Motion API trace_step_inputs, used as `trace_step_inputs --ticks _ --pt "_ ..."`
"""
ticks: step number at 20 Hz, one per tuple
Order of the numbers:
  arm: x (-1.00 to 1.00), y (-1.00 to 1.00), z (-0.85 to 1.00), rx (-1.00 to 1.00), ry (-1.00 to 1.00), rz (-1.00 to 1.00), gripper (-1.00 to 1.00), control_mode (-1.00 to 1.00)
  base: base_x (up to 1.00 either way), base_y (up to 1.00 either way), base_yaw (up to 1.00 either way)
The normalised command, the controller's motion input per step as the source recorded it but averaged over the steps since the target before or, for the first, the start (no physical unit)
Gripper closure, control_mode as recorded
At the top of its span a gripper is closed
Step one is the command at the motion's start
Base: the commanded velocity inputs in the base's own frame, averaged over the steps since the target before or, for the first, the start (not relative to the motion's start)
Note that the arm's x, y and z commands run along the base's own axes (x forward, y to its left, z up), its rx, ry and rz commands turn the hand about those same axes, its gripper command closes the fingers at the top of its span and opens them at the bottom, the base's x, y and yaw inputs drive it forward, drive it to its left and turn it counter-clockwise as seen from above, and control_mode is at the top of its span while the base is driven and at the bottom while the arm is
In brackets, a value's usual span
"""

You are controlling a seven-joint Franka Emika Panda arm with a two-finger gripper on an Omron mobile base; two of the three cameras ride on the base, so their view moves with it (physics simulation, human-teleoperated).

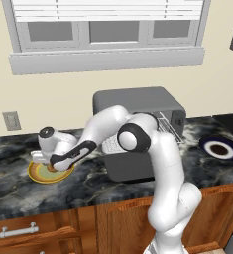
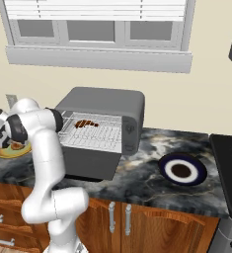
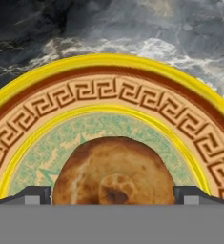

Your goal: Open the toaster oven door. Place the bread on the top rack in the toaster oven and place the chicken drumstick on the bottom rack.

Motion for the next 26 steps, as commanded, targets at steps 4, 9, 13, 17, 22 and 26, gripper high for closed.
trace_step_inputs --ticks 4,9,13,17,22,26 --pt "0.0 0.05 -0.3 0.05 0.0 0.0 -1.0 -1.0 0.0 0.0 0.0" --pt "0.05 0.13 -0.43 0.03 0.04 0.0 -1.0 -1.0 0.0 0.0 0.0" --pt "0.12 0.23 -0.57 0.0 0.11 0.0 -1.0 -1.0 0.0 0.0 0.0" --pt "0.13 0.22 -0.65 0.0 0.1 0.0 -1.0 -1.0 0.0 0.0 0.0" --pt "0.06 0.21 -0.71 0.0 0.08 0.0 -1.0 -1.0 0.0 0.0 0.0" --pt "0.0 0.15 -0.75 0.0 0.03 0.0 -1.0 -1.0 0.0 0.0 0.0"
